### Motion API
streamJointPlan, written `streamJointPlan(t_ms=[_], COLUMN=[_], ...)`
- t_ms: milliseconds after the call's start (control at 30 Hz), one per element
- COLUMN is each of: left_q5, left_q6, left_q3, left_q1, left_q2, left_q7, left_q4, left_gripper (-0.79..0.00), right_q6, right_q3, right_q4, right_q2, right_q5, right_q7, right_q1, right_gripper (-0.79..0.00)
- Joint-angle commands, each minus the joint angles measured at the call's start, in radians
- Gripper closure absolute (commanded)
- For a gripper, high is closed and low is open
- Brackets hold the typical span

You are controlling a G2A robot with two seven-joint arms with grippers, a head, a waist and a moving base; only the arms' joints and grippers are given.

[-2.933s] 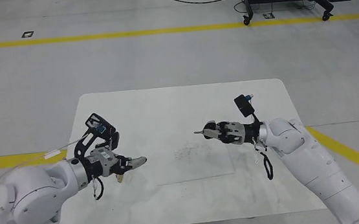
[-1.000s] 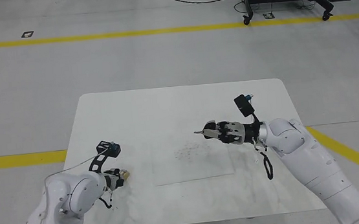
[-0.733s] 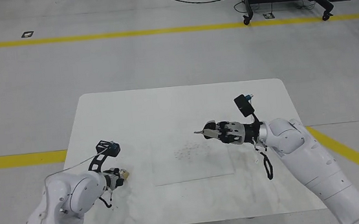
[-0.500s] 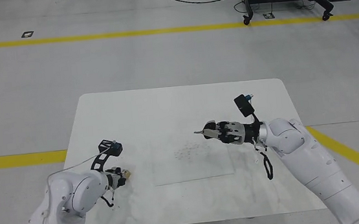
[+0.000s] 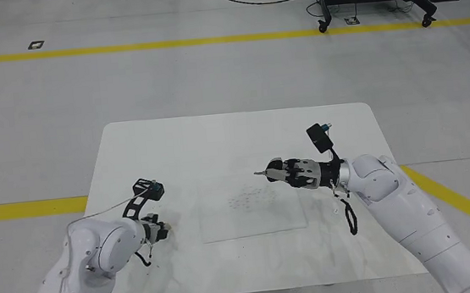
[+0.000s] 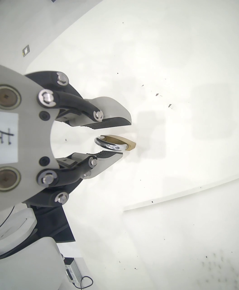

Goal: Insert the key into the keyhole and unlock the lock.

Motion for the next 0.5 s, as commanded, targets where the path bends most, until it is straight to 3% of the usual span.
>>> streamJointPlan(t_ms=[0,33,67,467], left_q5=[-0.002,-0.002,-0.002,0.007], left_q6=[-0.004,-0.002,-0.003,0.016], left_q3=[0.012,0.016,0.020,0.025], left_q1=[-0.016,-0.022,-0.027,-0.027], left_q2=[-0.002,-0.002,-0.003,-0.002], left_q7=[-0.007,-0.010,-0.014,-0.076], left_q4=[0.009,0.011,0.013,-0.001], left_gripper=[-0.166,-0.028,0.000,0.000], right_q6=[0.000,0.000,0.000,0.000], right_q3=[0.000,0.000,0.000,0.000], right_q4=[0.000,0.000,0.000,0.000], right_q2=[0.000,0.000,0.000,0.000], right_q5=[0.000,0.000,0.000,0.000], right_q7=[0.000,0.000,0.000,0.000], right_q1=[0.000,0.000,0.000,0.000], right_gripper=[0.000,0.000,0.000,0.000])
